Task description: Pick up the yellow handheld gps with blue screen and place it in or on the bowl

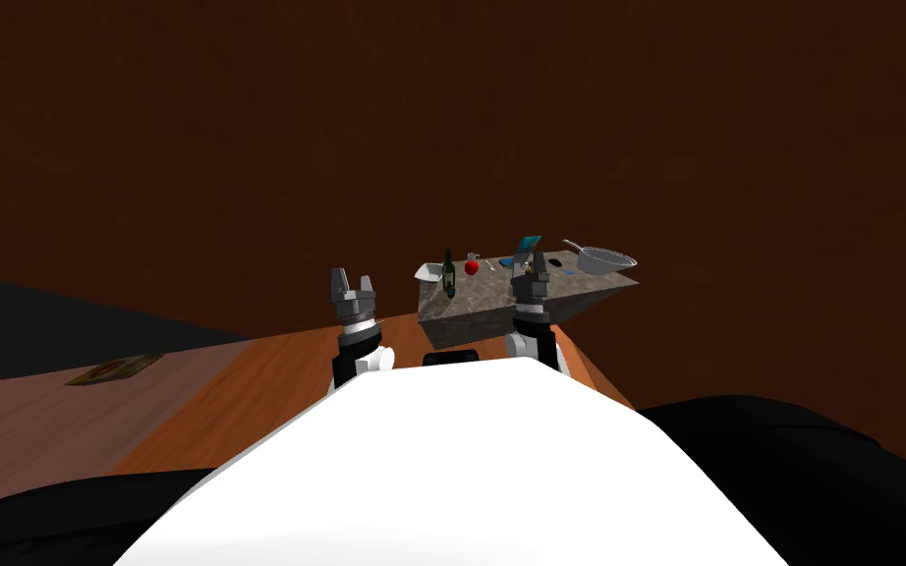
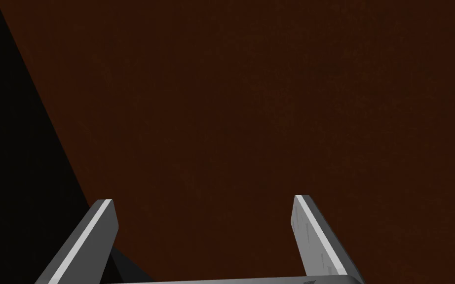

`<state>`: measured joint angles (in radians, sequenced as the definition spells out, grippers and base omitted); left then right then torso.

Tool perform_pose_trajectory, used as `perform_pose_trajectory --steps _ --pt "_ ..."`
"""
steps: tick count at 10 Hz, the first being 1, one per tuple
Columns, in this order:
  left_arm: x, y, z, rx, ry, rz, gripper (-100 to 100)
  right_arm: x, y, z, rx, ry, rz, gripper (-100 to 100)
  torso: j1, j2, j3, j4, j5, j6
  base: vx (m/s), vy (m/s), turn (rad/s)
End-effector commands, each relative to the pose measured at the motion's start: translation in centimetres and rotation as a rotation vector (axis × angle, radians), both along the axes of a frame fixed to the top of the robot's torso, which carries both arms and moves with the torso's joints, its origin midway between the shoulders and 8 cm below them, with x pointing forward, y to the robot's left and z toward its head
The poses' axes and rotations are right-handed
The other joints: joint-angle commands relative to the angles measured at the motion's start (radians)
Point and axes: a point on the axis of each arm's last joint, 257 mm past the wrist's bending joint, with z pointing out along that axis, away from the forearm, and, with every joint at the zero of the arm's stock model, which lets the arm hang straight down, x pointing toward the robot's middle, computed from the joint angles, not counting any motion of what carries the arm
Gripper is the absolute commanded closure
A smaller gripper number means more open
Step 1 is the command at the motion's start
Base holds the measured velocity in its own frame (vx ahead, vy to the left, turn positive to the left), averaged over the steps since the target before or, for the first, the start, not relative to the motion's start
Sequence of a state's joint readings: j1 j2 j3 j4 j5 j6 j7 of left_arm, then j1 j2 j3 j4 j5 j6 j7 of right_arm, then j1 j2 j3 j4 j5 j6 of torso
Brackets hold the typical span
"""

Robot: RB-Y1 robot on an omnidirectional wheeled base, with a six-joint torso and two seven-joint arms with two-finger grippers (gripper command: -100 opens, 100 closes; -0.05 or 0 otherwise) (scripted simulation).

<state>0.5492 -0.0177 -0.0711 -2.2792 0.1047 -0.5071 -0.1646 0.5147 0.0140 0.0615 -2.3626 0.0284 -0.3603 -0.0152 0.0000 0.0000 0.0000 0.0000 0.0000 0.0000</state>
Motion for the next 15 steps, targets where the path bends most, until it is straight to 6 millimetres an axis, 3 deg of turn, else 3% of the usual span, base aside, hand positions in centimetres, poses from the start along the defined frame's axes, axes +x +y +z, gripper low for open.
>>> perform_pose_trajectory --steps 1,6,15 --pt "0.0 0.0 0.0 0.000 0.000 0.000 0 0.3 0.4 -0.4 -0.064 0.015 0.000 -100 0.000 0.000 0.000 0.000 0.000 0.000 -0.046 -0.001 0.023" --pt "0.0 0.0 0.0 0.000 0.000 0.000 0 1.6 0.7 -2.2 -0.268 0.060 -0.058 -100 -0.001 0.006 0.004 0.001 0.000 0.000 -0.093 -0.001 0.020" --pt "0.0 0.0 0.0 0.000 0.000 0.000 0 4.7 -0.5 -6.4 -0.628 0.138 -0.245 -100 0.002 0.006 0.003 0.001 0.000 0.000 -0.098 0.017 0.024"
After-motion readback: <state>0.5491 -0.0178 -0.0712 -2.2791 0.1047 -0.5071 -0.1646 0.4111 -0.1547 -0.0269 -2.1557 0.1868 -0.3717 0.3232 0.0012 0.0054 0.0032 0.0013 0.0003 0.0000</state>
